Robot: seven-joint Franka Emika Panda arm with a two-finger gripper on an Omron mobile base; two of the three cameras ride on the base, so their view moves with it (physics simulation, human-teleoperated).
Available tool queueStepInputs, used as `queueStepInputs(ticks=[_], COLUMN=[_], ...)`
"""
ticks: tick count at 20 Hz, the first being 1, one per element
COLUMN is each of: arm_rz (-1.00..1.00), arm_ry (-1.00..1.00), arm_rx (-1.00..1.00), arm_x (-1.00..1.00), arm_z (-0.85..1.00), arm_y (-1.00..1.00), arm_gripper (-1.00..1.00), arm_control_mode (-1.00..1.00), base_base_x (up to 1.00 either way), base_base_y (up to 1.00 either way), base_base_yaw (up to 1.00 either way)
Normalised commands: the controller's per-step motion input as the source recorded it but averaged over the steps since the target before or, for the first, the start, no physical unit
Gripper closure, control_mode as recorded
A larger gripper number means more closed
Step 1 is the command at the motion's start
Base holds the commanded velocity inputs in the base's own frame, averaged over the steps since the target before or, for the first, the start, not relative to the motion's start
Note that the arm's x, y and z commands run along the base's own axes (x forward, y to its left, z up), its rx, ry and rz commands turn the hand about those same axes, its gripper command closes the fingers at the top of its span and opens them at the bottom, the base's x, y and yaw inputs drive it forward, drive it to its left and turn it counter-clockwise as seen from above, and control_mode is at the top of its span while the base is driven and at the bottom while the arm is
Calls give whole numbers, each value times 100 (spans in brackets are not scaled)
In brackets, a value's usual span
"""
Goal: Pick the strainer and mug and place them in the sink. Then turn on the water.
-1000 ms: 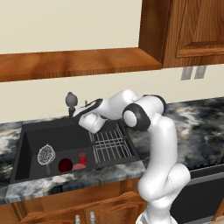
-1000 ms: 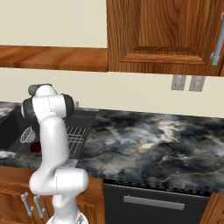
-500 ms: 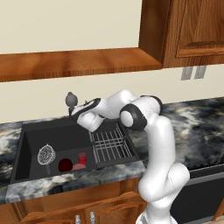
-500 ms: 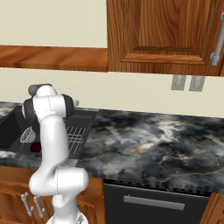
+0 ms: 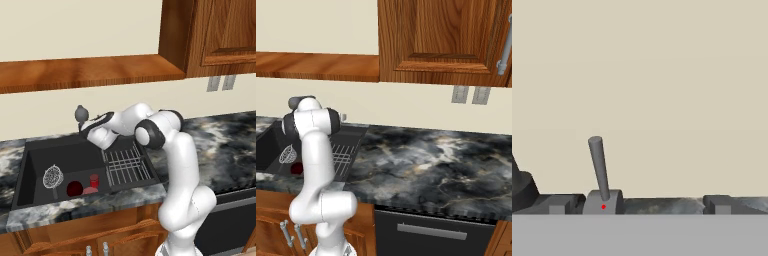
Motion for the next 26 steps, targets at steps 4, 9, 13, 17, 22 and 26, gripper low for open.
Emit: queueStepInputs(ticks=[4, 9, 13, 17, 22, 26], arm_rz=[0, 0, 0, 0, 0, 0], arm_ry=[0, 0, 0, 0, 0, 0], arm_rx=[0, 0, 0, 0, 0, 0], arm_x=[1, 0, 0, 1, 8, 11], arm_z=[0, 0, 0, 0, 0, 0], arm_y=[3, 7, 11, 10, 8, 5], arm_gripper=[-100, -100, -100, -100, -100, -100], arm_control_mode=[-100, -100, -100, -100, -100, -100], base_base_x=[0, 0, 0, 0, 0, 0], base_base_y=[0, 0, 0, 0, 0, 0], base_base_yaw=[0, 0, 0, 0, 0, 0])
